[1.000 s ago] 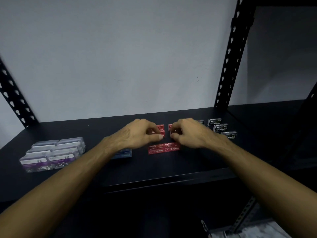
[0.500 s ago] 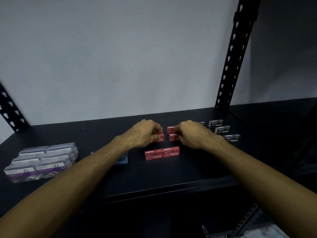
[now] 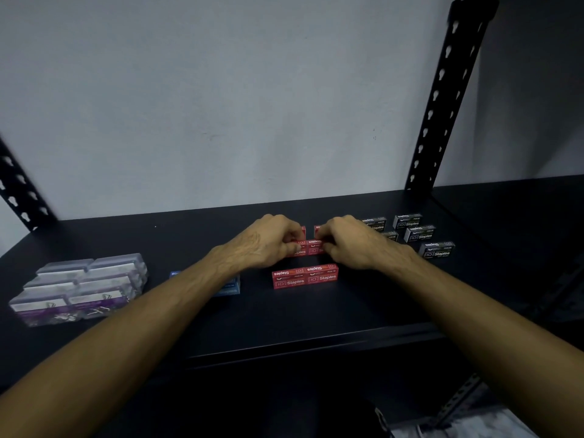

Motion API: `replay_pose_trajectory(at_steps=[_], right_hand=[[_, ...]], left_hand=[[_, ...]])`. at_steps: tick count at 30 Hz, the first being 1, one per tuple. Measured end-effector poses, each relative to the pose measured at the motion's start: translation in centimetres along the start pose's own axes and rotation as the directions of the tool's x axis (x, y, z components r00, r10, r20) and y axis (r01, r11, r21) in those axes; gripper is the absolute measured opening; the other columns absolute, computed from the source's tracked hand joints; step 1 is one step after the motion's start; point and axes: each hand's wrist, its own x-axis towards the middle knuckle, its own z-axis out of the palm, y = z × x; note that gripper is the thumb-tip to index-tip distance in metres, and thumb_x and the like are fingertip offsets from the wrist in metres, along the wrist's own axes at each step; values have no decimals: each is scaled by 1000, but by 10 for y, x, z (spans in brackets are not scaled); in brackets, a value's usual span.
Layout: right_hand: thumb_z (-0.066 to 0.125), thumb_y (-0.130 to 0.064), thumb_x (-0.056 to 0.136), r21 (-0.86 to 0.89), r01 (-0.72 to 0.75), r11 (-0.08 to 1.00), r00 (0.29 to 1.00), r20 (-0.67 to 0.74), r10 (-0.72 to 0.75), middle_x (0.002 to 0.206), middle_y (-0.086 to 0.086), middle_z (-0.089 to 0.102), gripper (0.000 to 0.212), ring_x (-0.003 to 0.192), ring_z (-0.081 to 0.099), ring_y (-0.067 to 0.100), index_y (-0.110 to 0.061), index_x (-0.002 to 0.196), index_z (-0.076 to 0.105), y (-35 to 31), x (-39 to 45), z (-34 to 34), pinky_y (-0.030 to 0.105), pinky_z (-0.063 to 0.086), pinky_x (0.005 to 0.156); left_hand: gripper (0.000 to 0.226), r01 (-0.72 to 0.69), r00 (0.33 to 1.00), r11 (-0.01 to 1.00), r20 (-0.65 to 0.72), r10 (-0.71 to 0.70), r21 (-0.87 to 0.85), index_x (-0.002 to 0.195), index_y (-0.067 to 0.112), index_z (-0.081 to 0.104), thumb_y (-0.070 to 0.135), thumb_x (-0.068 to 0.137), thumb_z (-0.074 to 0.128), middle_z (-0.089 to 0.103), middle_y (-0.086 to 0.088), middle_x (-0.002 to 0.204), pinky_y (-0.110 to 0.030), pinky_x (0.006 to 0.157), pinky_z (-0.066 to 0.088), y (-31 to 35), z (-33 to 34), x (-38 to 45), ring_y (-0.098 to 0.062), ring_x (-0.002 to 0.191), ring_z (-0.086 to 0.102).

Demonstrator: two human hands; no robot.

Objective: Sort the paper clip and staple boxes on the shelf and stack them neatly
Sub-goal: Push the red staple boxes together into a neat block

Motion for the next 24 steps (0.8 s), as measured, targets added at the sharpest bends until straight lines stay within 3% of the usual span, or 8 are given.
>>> replay_pose_trajectory(at_steps=[5, 8, 13, 18, 24], right_hand=[[52, -19, 96, 53, 8, 999, 1000, 14, -9, 82, -12, 61, 18, 76, 58, 10, -22, 88, 68, 0, -1, 1, 18, 38, 58], [47, -22, 99, 84, -9, 996, 1000, 30, 6, 86, -6, 67, 25, 78, 63, 10, -19, 91, 71, -3, -2, 0, 23, 44, 59], [46, -25, 102, 109, -7, 994, 997, 79, -1, 92, -8, 67, 26, 78, 62, 3, -17, 101, 71, -11, -5, -2, 16, 41, 56], [45, -22, 101, 106, -10, 994, 994, 109, -1, 99, -3, 70, 27, 86, 65, 11, -15, 102, 71, -20, -10, -4, 21, 49, 65], [43, -20, 101, 130, -24, 991, 987, 162, 2, 91, -4, 68, 27, 85, 64, 12, -15, 94, 69, -25, -15, -7, 21, 46, 64]], left_hand=[[14, -1, 1000, 999, 8, 1, -38, 106, 26, 70, 30, 94, 63, 69, 10, 90, -34, 79, 56, -3, 0, -4, -7, 82, 65], [15, 0, 999, 997, 42, 3, -71, 106, 26, 70, 32, 95, 61, 71, 10, 90, -33, 79, 57, -5, -1, -8, -6, 83, 66], [19, 8, 997, 993, 79, 1, -116, 111, 26, 70, 31, 98, 58, 72, 10, 99, -26, 79, 55, -7, -3, -16, -5, 89, 66], [23, 19, 994, 990, 113, -3, -142, 115, 25, 70, 30, 100, 53, 71, 9, 106, -19, 77, 51, -7, -6, -25, -4, 91, 65], [22, 12, 993, 987, 119, 7, -161, 113, 25, 70, 30, 101, 53, 65, 19, 90, -4, 56, 42, -5, -5, -32, 17, 68, 59]])
